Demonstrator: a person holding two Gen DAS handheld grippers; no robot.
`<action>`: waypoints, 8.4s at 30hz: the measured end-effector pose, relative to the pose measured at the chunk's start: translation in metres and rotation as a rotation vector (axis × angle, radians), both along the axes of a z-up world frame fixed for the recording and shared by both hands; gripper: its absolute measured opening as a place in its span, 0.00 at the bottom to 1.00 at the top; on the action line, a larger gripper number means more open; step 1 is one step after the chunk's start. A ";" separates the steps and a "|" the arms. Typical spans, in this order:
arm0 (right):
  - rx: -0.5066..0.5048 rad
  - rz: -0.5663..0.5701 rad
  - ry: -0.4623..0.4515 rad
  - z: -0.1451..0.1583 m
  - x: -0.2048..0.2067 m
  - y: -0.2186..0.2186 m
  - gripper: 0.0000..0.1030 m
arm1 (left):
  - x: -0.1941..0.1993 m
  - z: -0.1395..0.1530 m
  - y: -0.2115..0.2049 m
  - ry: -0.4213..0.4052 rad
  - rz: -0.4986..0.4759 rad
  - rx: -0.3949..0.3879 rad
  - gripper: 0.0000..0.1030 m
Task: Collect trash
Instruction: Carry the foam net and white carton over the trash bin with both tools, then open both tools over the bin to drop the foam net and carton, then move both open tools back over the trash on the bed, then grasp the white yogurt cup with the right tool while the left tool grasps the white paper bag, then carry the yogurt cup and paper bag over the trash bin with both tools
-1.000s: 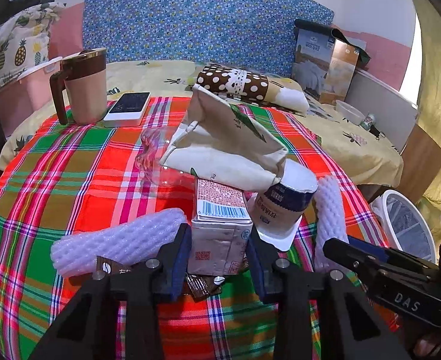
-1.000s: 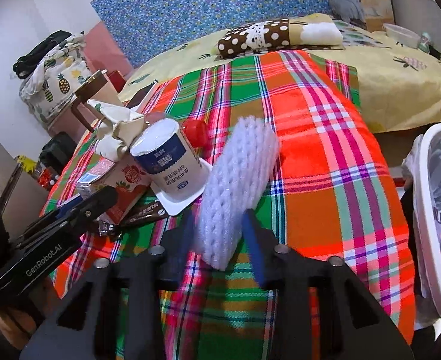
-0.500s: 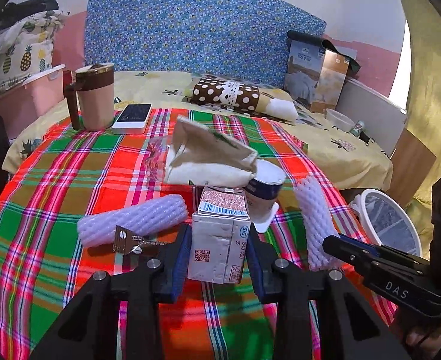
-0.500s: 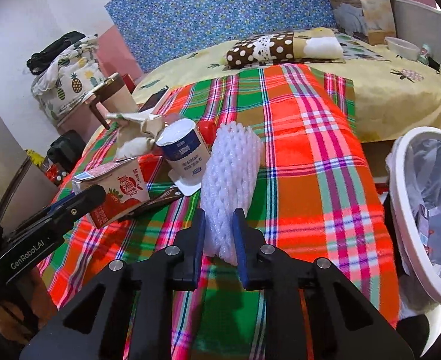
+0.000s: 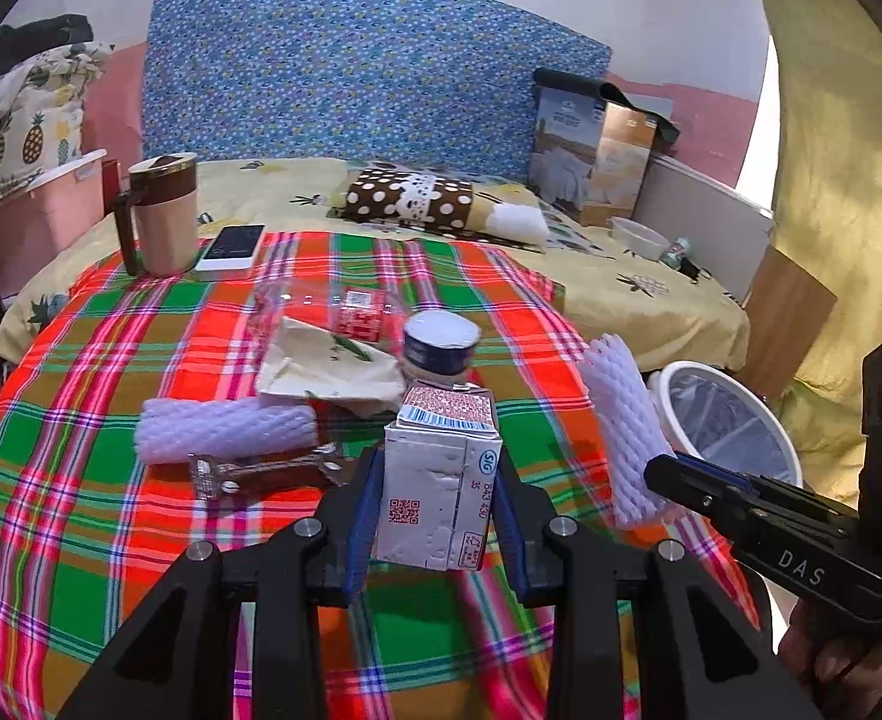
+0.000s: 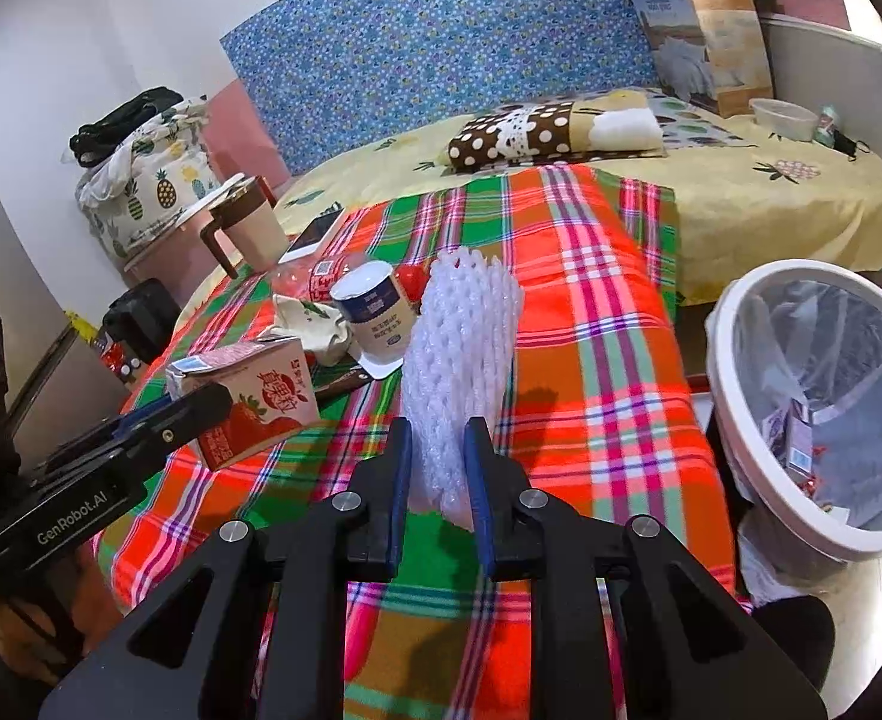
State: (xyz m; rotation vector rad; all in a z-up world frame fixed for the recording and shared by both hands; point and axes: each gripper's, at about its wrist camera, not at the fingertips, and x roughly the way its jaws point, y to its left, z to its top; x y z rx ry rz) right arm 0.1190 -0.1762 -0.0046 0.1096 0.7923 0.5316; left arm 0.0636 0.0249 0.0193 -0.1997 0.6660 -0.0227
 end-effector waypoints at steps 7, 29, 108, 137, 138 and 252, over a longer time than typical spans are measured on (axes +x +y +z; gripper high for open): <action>0.003 -0.049 -0.010 -0.001 -0.002 -0.018 0.20 | 0.003 0.004 -0.024 -0.010 -0.055 -0.001 0.34; -0.012 -0.283 -0.030 0.001 -0.001 -0.107 0.20 | 0.042 0.006 -0.104 -0.004 -0.246 -0.004 0.34; -0.055 -0.131 -0.042 -0.001 -0.015 -0.071 0.37 | 0.038 -0.023 -0.099 0.078 -0.235 -0.011 0.41; -0.043 0.059 -0.079 0.009 0.000 0.005 0.48 | 0.024 -0.019 0.032 0.063 0.052 -0.044 0.41; -0.044 0.066 -0.080 0.009 0.003 0.010 0.48 | 0.026 -0.018 0.038 0.062 0.064 -0.044 0.41; -0.099 -0.375 -0.126 0.014 0.007 -0.147 0.49 | 0.094 0.004 -0.151 0.052 -0.396 -0.076 0.17</action>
